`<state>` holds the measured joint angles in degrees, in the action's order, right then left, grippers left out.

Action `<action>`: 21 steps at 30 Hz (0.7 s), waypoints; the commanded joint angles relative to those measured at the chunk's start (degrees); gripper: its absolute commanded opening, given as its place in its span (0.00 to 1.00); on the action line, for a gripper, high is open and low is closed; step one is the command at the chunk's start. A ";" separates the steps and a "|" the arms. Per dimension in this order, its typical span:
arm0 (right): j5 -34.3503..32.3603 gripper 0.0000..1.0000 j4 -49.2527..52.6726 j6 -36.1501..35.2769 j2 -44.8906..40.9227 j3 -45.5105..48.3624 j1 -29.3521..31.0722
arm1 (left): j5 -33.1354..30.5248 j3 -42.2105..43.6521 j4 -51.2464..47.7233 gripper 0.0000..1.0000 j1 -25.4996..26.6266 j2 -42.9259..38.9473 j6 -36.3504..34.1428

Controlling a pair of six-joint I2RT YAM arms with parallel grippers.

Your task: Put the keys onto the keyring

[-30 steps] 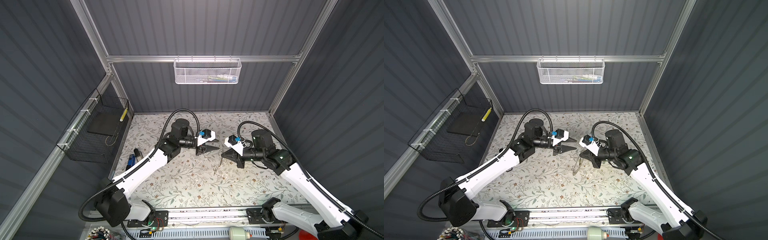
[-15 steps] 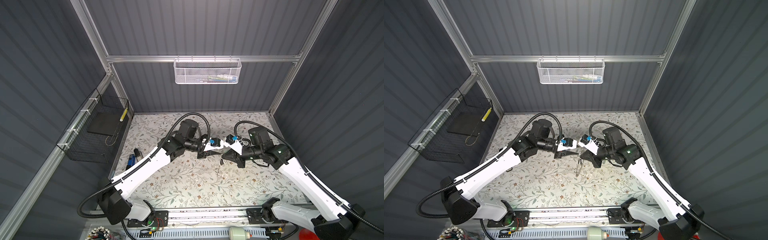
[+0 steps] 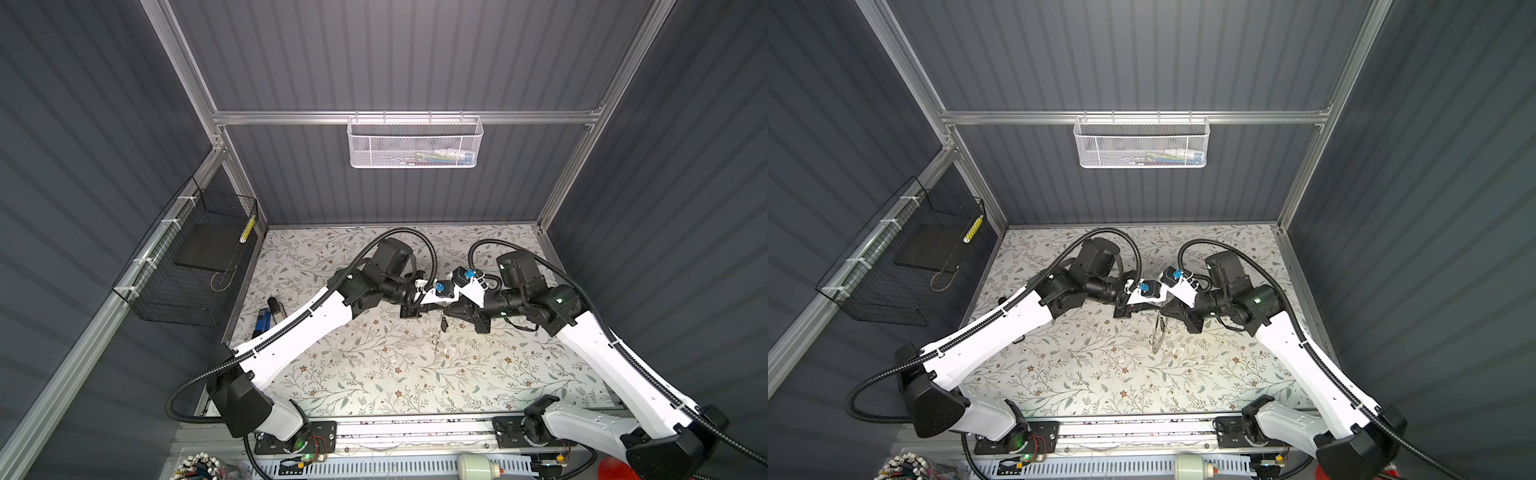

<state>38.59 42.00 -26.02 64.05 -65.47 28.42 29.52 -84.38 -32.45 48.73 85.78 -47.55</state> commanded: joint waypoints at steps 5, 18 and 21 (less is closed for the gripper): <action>0.37 0.00 1.16 -1.40 -0.24 -2.09 0.11 | -1.82 -3.00 -4.18 0.23 0.45 1.52 -1.32; -0.54 0.00 -1.58 -2.19 -1.00 -1.13 0.13 | -0.93 -3.42 -5.70 0.04 0.58 2.47 -1.80; -1.59 0.05 -3.03 -2.11 -1.68 -0.33 0.10 | -0.05 -3.43 -5.57 0.00 0.58 2.73 -1.54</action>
<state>36.23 41.47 -27.94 63.92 -65.67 28.42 28.62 -86.43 -36.36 49.17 87.22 -48.69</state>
